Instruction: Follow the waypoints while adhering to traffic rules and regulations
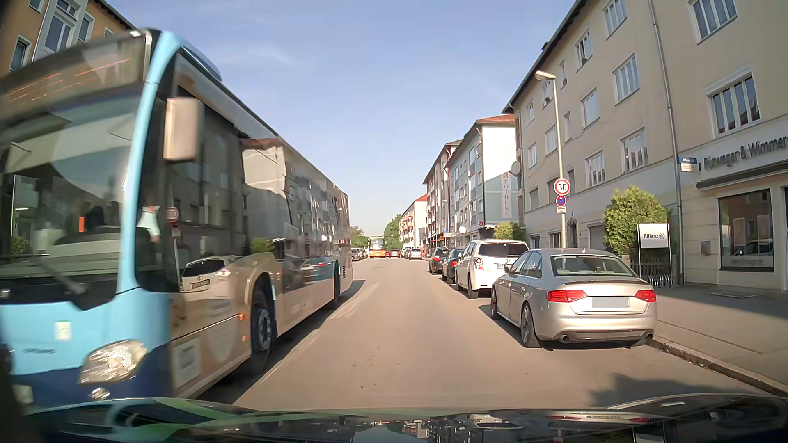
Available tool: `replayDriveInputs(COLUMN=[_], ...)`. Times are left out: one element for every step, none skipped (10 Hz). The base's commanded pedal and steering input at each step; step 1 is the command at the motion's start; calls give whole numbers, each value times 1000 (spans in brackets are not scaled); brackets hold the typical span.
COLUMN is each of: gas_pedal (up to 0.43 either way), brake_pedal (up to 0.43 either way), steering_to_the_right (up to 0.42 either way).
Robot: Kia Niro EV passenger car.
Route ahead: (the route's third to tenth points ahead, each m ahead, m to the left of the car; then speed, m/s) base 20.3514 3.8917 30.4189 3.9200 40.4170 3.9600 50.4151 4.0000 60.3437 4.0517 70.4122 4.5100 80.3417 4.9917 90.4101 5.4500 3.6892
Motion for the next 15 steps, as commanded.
replayDriveInputs(gas_pedal=[87,87,87,87,87,67,67,67,67,79,79,79,79,79,79], brake_pedal=[0,0,0,0,0,0,0,0,0,0,0,0,0,0,0], steering_to_the_right=[-7,-16,-26,-28,-29,-29,-30,-30,-27,-24,-22,-18,-15,-11,-11])
